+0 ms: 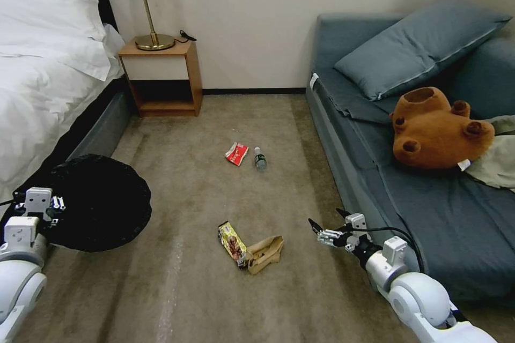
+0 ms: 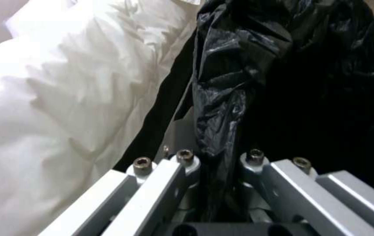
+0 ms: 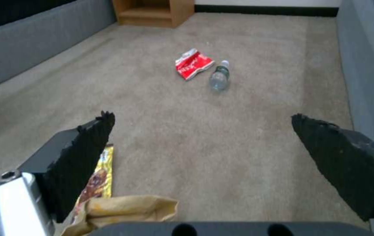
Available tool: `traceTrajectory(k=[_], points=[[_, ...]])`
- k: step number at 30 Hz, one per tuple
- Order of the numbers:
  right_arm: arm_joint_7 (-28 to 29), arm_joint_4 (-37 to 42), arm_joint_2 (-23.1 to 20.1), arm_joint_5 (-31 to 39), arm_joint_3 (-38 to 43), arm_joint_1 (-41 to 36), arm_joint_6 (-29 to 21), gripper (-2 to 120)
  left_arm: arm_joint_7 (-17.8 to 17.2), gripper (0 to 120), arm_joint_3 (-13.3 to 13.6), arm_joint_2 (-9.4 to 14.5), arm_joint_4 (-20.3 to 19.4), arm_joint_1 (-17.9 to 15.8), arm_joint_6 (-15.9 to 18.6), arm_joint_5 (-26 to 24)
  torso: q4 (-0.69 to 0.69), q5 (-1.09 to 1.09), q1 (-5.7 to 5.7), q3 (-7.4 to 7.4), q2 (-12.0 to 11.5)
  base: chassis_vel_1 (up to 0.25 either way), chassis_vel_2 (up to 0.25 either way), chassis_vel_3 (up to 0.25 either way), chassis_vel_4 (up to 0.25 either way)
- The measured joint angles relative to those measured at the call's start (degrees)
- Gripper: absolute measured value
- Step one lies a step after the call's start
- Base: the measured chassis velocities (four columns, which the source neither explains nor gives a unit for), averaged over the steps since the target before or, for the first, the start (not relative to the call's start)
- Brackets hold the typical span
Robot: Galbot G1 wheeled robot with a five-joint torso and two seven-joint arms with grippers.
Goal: Pick up the trash bin, then pick up the garbage on the floor and place it into the trash bin.
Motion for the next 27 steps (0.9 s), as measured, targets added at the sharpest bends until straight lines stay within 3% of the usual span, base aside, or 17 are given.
traceTrajectory(k=[19, 27], points=[[-0.4, -2.2, -1.0, -0.5, -3.3, 2.4, -0.1, 100, 0.3, 5, 0.6, -1.5, 0.3, 0.5, -0.2, 0.8, -0.01, 0.0, 0.0, 0.0, 0.0, -0.105, 0.104, 0.111, -0.107], [-6.9, -4.9, -5.1, -3.1, -8.6, 8.8, -0.1, 100, 1.1, 5, -0.1, -3.8, 0.6, 2.1, -1.5, 2.4, 0.0, 0.01, 0.0, 0.0, 0.0, -0.025, 0.022, 0.033, -0.031]])
